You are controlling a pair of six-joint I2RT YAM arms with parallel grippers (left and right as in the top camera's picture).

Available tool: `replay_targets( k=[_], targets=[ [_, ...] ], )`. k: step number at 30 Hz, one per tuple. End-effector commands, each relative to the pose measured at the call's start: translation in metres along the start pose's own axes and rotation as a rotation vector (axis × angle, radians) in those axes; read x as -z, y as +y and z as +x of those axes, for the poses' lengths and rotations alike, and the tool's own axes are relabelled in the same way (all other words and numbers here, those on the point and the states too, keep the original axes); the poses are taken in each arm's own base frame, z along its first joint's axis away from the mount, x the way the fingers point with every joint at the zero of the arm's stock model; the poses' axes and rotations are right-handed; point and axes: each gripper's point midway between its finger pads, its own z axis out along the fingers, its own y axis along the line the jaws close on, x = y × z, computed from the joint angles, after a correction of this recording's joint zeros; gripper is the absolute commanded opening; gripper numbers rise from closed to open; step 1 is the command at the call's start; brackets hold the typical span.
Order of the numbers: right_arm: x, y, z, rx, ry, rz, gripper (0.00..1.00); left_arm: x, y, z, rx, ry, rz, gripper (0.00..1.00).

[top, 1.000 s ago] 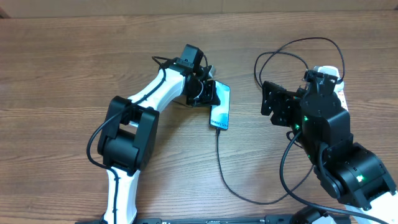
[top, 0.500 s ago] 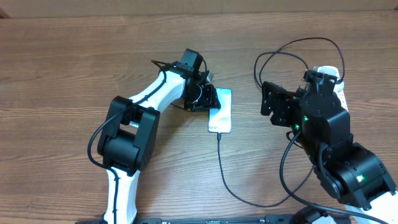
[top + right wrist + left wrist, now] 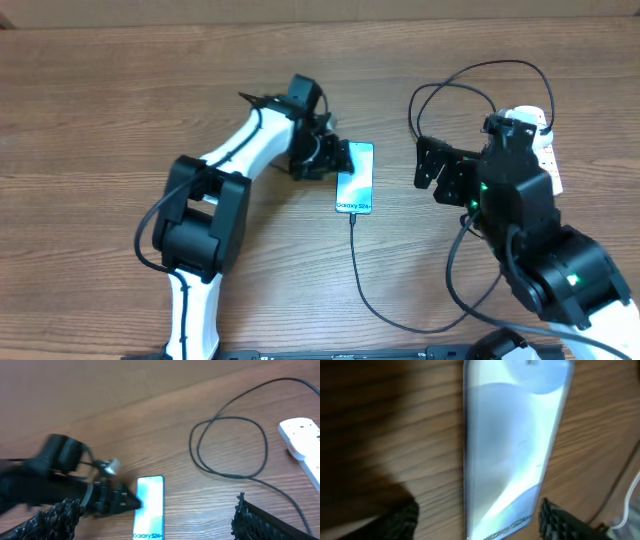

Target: Plug charger to phone and switch on socket

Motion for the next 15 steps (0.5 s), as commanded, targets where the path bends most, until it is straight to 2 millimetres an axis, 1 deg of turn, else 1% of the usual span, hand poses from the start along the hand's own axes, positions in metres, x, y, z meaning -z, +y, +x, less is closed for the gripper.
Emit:
replay_targets(
  k=[1,2,3,4,5,6,7,8,9,10,11,12,13,14,15],
  targets=[
    [-0.017,-0.019,0.000,0.022,-0.014,0.138,1.00,0.057,0.040,-0.023,0.039,-0.103,-0.135,0.96],
    [-0.026,-0.027,0.002,0.032,-0.004,0.192,1.00,0.072,0.046,-0.024,0.056,-0.121,-0.164,0.98],
    [-0.033,-0.030,0.005,0.034,0.010,0.212,1.00,0.090,0.051,-0.023,0.071,-0.143,-0.193,1.00],
    [-0.045,-0.037,0.009,0.024,0.043,0.242,0.95,0.111,0.054,-0.020,0.082,-0.175,-0.223,1.00],
    [-0.055,-0.043,0.013,0.015,0.073,0.263,0.83,0.133,0.056,-0.016,0.089,-0.212,-0.253,1.00],
    [-0.065,-0.053,0.017,-0.004,0.107,0.285,0.69,0.155,0.055,-0.011,0.089,-0.252,-0.276,1.00],
    [-0.073,-0.063,0.019,-0.030,0.138,0.303,0.52,0.173,0.053,-0.007,0.084,-0.289,-0.297,1.00],
    [-0.078,-0.070,0.020,-0.053,0.159,0.314,0.45,0.191,0.050,-0.002,0.075,-0.332,-0.320,1.00],
    [-0.085,-0.085,0.021,-0.098,0.197,0.335,0.31,0.216,0.045,0.007,0.060,-0.392,-0.351,1.00],
    [-0.089,-0.095,0.020,-0.130,0.216,0.347,0.21,0.234,0.040,0.014,0.047,-0.441,-0.373,1.00],
    [-0.093,-0.113,0.017,-0.185,0.239,0.368,0.11,0.255,0.033,0.024,0.029,-0.501,-0.393,1.00],
    [-0.096,-0.137,0.014,-0.254,0.256,0.403,0.04,0.280,0.026,0.039,0.008,-0.580,-0.420,1.00],
    [-0.097,-0.152,0.011,-0.293,0.258,0.426,0.04,0.297,0.021,0.051,-0.005,-0.640,-0.438,1.00],
    [-0.098,-0.167,0.009,-0.329,0.260,0.451,0.04,0.310,0.020,0.062,-0.001,-0.690,-0.454,1.00],
    [-0.098,-0.193,0.007,-0.385,0.263,0.499,0.04,0.327,0.022,0.080,0.023,-0.760,-0.479,1.00]
  ],
)
